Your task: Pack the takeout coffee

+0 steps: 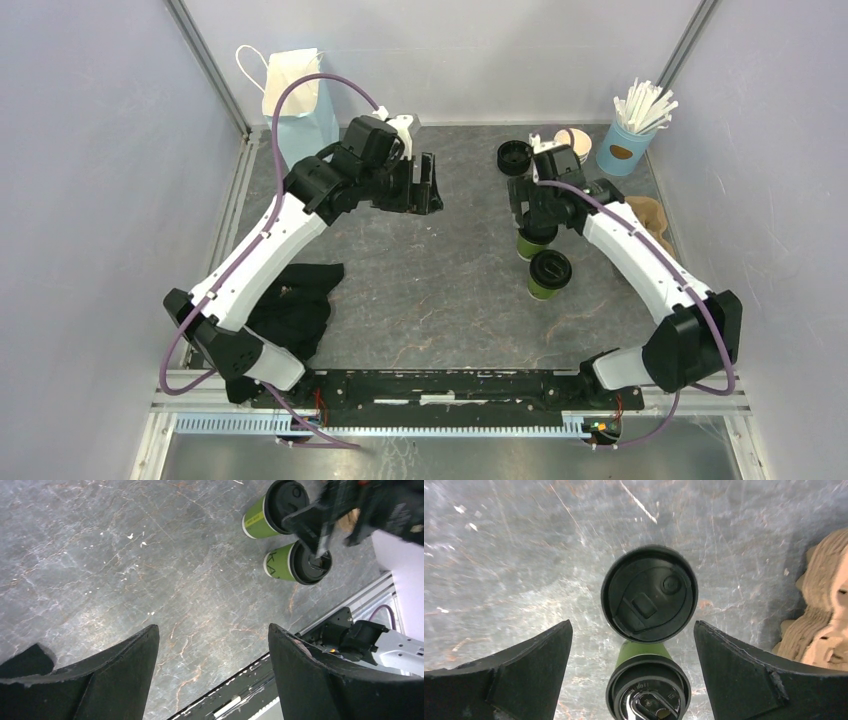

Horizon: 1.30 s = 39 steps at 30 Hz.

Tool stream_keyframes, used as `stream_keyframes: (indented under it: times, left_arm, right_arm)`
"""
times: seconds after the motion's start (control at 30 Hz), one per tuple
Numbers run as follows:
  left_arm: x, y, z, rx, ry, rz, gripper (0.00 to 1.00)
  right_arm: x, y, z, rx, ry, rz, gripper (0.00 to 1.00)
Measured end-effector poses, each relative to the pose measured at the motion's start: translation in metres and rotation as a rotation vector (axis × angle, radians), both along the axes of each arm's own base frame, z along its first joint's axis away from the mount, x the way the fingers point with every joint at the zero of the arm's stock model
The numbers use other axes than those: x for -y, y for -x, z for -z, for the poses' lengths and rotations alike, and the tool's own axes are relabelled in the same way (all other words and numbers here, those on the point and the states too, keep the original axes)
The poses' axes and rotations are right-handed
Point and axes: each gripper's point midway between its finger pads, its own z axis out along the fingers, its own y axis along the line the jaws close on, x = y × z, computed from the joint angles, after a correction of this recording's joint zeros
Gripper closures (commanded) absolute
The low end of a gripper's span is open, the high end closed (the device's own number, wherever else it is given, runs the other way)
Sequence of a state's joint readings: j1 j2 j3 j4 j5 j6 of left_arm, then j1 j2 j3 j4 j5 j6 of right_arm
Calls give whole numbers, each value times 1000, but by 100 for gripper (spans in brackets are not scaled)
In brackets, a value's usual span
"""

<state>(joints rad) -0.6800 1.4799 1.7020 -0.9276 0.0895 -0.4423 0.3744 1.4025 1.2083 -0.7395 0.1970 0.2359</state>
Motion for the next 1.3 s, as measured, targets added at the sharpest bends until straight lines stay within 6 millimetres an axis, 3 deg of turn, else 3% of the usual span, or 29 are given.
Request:
stream_keyframes:
  times: [0.17, 0.23, 0.3, 0.4, 0.5, 0.57, 0.63, 0.7, 0.87, 1.03, 1.3]
  left_arm:
    - [-10, -2, 1, 18, -32, 12, 13]
    - [-13, 0, -1, 32, -34, 19, 11]
    - [-18, 6, -1, 44, -38, 27, 9]
    - [-26, 15, -2, 58, -40, 34, 6]
    - [-32, 24, -4, 78, -38, 38, 4]
    - [-32, 31, -4, 91, -44, 56, 3]
    - [-29, 38, -3, 107, -55, 84, 2]
    - [-26, 45, -1, 121, -69, 113, 0]
    - [-29, 53, 14, 134, -127, 136, 0]
    - [-35, 48, 18, 138, -153, 115, 0]
    - [-36, 44, 22, 131, -161, 105, 0]
  right_arm:
    - [-2, -17, -60, 98, -50, 12, 2]
    - [9, -25, -84, 146, -75, 55, 5]
    - [36, -29, -94, 171, -110, 138, 9]
    - [104, -20, -79, 153, -149, 347, 16]
    - [179, 12, -41, 83, -171, 611, 22]
    - [214, 40, -15, 21, -184, 757, 26]
    - [234, 64, 5, -41, -196, 859, 28]
    - [240, 69, 11, -63, -209, 874, 31]
    - [235, 45, 15, -57, -239, 743, 38]
    - [230, 30, 36, -89, -277, 651, 41]
    - [223, 33, 63, -148, -286, 591, 43]
